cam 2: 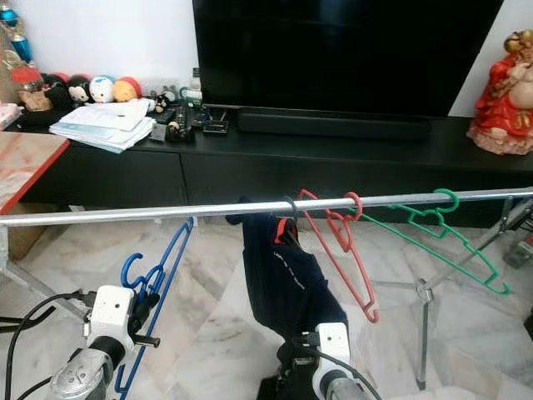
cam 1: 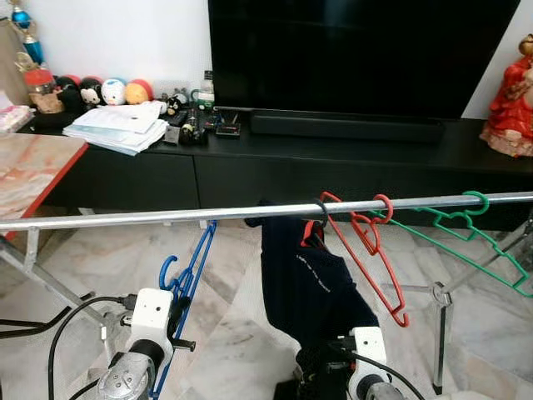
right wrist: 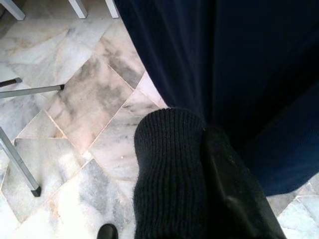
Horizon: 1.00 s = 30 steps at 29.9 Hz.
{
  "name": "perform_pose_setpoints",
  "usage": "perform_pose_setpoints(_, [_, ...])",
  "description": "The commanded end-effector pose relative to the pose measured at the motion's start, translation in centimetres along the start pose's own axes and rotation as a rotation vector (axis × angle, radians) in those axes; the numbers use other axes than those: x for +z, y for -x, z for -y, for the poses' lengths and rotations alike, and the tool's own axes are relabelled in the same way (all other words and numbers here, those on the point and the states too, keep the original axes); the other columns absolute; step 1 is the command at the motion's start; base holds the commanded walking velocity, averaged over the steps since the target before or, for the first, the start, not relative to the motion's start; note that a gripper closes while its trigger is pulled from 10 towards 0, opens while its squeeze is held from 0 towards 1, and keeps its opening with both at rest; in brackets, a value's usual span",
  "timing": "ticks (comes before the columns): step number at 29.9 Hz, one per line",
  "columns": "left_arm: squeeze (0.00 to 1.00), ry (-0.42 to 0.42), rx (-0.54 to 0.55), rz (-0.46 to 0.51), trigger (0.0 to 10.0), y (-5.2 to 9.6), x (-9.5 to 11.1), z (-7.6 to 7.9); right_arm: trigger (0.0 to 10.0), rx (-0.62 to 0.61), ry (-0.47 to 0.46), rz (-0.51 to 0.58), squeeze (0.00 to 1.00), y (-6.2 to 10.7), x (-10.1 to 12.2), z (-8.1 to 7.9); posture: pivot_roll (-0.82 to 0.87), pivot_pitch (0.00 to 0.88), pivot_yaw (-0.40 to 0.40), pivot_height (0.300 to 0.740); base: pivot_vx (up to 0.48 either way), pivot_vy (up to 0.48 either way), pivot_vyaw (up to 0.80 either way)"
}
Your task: Hang hanger
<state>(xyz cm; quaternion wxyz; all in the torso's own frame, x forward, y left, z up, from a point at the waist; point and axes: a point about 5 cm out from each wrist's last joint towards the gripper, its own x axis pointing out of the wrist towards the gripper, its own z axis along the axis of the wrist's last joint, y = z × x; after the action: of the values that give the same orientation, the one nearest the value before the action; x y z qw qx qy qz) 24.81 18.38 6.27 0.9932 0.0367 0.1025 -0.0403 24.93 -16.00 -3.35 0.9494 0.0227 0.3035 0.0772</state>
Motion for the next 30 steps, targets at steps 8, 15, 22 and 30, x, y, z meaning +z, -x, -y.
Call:
perform_pose_setpoints(8, [0.0, -0.007, 0.009, 0.0, 10.0, 0.01, 0.16, -0.27, 10.0, -0.002, 0.003, 0.021, 0.0, -0.14, 0.34, -0.1, 0.09, 0.048, -0.002, 0.74, -0.267, 0.0, 0.0])
perform_pose_setpoints(15, [0.0, -0.004, 0.013, 0.003, 10.0, -0.02, 0.19, -0.32, 10.0, -0.006, 0.005, 0.025, 0.0, -0.15, 0.46, 0.1, 0.09, 0.047, -0.004, 0.74, -0.272, 0.0, 0.0])
perform_pose_setpoints(22, [0.0, -0.007, 0.015, 0.007, 10.0, -0.15, 0.31, -0.4, 10.0, -0.007, 0.004, 0.032, 0.0, -0.21, 0.67, 0.14, 0.09, 0.044, -0.004, 0.74, -0.273, 0.0, 0.0])
perform_pose_setpoints(30, [0.0, -0.004, 0.017, 0.009, 10.0, -0.13, 0.33, -0.4, 10.0, -0.018, 0.006, 0.036, 0.0, -0.23, 0.81, 0.24, 0.09, 0.043, -0.007, 0.74, -0.268, 0.0, 0.0])
